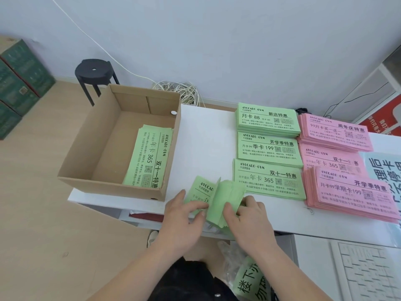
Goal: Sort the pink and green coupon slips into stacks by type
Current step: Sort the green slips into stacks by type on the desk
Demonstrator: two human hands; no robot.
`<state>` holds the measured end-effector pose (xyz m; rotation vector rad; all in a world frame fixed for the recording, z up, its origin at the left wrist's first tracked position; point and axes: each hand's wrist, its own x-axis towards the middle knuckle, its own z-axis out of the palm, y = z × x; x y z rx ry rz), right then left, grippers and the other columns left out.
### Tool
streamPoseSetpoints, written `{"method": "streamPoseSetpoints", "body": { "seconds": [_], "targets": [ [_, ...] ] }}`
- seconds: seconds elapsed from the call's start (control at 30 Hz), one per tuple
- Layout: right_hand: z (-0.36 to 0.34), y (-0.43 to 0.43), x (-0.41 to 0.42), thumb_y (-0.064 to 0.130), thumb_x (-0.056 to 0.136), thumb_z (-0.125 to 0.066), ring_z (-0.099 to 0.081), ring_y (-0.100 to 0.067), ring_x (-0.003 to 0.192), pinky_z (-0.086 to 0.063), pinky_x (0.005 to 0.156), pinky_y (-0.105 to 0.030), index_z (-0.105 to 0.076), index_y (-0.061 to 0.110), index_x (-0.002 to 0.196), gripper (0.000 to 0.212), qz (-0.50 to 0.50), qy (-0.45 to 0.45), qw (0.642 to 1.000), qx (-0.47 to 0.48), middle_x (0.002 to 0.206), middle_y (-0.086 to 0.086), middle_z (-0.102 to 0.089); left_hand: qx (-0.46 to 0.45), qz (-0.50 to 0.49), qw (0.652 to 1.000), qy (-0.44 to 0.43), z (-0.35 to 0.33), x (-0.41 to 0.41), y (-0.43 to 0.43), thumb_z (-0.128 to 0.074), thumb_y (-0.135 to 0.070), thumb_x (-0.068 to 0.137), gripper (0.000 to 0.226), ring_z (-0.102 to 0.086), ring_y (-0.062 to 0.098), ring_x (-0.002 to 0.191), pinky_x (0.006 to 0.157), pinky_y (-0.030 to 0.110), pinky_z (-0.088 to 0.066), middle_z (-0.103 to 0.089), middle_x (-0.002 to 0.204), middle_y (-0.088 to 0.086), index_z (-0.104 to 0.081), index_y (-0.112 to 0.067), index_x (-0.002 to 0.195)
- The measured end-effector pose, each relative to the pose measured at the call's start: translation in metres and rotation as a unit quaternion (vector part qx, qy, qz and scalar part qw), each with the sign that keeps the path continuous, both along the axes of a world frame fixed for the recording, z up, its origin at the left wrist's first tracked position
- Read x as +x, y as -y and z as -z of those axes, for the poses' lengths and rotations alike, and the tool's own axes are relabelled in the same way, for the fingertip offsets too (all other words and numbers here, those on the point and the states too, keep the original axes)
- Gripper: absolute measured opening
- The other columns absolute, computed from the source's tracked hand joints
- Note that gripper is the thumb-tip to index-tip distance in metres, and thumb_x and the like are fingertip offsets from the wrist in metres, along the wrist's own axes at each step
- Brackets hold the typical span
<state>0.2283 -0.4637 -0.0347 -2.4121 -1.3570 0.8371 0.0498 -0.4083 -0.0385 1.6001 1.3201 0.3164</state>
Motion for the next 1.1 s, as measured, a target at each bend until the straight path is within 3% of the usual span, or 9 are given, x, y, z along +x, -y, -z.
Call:
{"method": "streamPoseSetpoints", "body": {
  "seconds": [0.1, 0.2, 0.4, 0.57, 0.7, 0.77, 0.9, 1.0, 1.1],
  "targets": [
    [0.005, -0.002, 0.001, 0.055, 0.098, -0.039, -0.034, -0.019, 0.104, -0.037, 0.086, -0.032, -0.072, 0.026, 0.072, 0.051, -0.003, 0.010, 1.000, -0.003, 0.100, 0.012, -0.045, -0.040, -0.049, 0.997, 0.051, -0.003, 0.005, -0.007, -0.069, -0.022, 0.094, 0.026, -0.052, -0.007, 0.120, 0.104, 0.016, -0.041, -0.050, 0.144, -0.010, -0.069, -0.047, 0.102],
    [0.005, -0.001, 0.002, 0.054, 0.098, -0.039, -0.033, -0.018, 0.102, -0.038, 0.085, -0.032, -0.069, 0.027, 0.071, 0.048, 0.002, 0.007, 1.000, -0.002, 0.098, 0.013, -0.044, -0.087, -0.084, 0.988, 0.098, -0.006, 0.010, -0.007, -0.073, -0.015, 0.091, 0.028, -0.061, -0.010, 0.088, 0.074, 0.004, -0.046, -0.068, 0.113, -0.011, -0.067, -0.034, 0.110],
    [0.005, 0.001, 0.002, 0.053, 0.098, -0.023, -0.031, -0.021, 0.101, -0.030, 0.079, -0.031, -0.059, 0.033, 0.081, 0.045, -0.024, 0.032, 0.999, -0.020, 0.100, 0.005, -0.050, -0.006, -0.022, 0.997, 0.073, -0.010, 0.012, 0.010, -0.069, -0.024, 0.093, 0.024, -0.057, -0.008, 0.105, 0.094, 0.021, -0.047, -0.063, 0.110, -0.029, -0.061, -0.043, 0.105],
    [-0.010, 0.005, 0.000, 0.078, 0.094, -0.002, -0.036, -0.015, 0.112, -0.042, 0.092, -0.038, -0.055, 0.036, 0.063, 0.074, -0.007, -0.009, 1.000, 0.008, 0.107, 0.013, -0.046, -0.042, -0.060, 0.989, 0.132, -0.031, 0.021, -0.004, -0.064, -0.053, 0.095, 0.021, -0.068, -0.002, 0.094, 0.086, 0.033, -0.058, -0.071, 0.104, -0.022, -0.062, -0.041, 0.112],
    [-0.010, 0.011, 0.008, 0.086, 0.078, 0.015, -0.030, -0.011, 0.127, -0.039, 0.104, -0.040, -0.071, 0.035, 0.111, 0.106, -0.035, -0.034, 0.999, -0.007, 0.129, 0.014, -0.043, -0.002, 0.007, 1.000, -0.024, -0.029, 0.030, -0.039, -0.062, -0.057, 0.090, 0.029, -0.068, 0.009, 0.084, 0.082, 0.039, -0.058, -0.072, 0.097, -0.014, -0.062, -0.034, 0.107],
    [-0.012, 0.013, 0.011, 0.086, 0.082, 0.009, -0.026, -0.009, 0.134, -0.036, 0.110, -0.041, -0.069, 0.034, 0.122, 0.101, -0.033, -0.062, 0.997, -0.011, 0.140, 0.014, -0.040, 0.000, 0.000, 0.999, -0.048, -0.030, 0.036, -0.046, -0.059, -0.068, 0.087, 0.040, -0.065, 0.007, 0.088, 0.085, 0.035, -0.055, -0.069, 0.096, -0.014, -0.062, -0.031, 0.102],
    [-0.008, 0.009, 0.017, 0.051, 0.103, -0.036, -0.021, -0.015, 0.139, -0.034, 0.112, -0.037, -0.063, 0.039, 0.126, 0.038, -0.078, -0.018, 0.995, -0.051, 0.152, 0.008, -0.031, -0.011, 0.016, 0.998, -0.058, -0.039, 0.039, -0.050, -0.059, -0.076, 0.082, 0.052, -0.066, 0.012, 0.091, 0.082, 0.036, -0.055, -0.070, 0.098, -0.011, -0.064, -0.029, 0.106],
    [0.000, 0.014, 0.021, 0.038, 0.099, -0.054, -0.022, -0.015, 0.144, -0.034, 0.114, -0.034, -0.056, 0.037, 0.140, 0.041, -0.070, -0.017, 0.997, -0.016, 0.155, 0.008, -0.026, 0.015, 0.050, 0.997, -0.063, -0.040, 0.035, -0.050, -0.063, -0.033, 0.094, 0.015, -0.069, 0.016, 0.083, 0.077, 0.043, -0.060, -0.071, 0.100, -0.011, -0.059, -0.032, 0.108],
    [0.003, 0.026, 0.030, 0.031, 0.092, -0.069, -0.025, -0.016, 0.147, -0.025, 0.118, -0.031, -0.047, 0.032, 0.148, 0.060, 0.065, -0.066, 0.992, 0.090, 0.156, 0.008, -0.025, -0.003, 0.022, 1.000, 0.014, -0.049, 0.029, -0.047, -0.056, -0.015, 0.100, 0.019, -0.069, 0.022, 0.080, 0.069, 0.048, -0.061, -0.071, 0.099, -0.009, -0.059, -0.033, 0.103]
  ]
}}
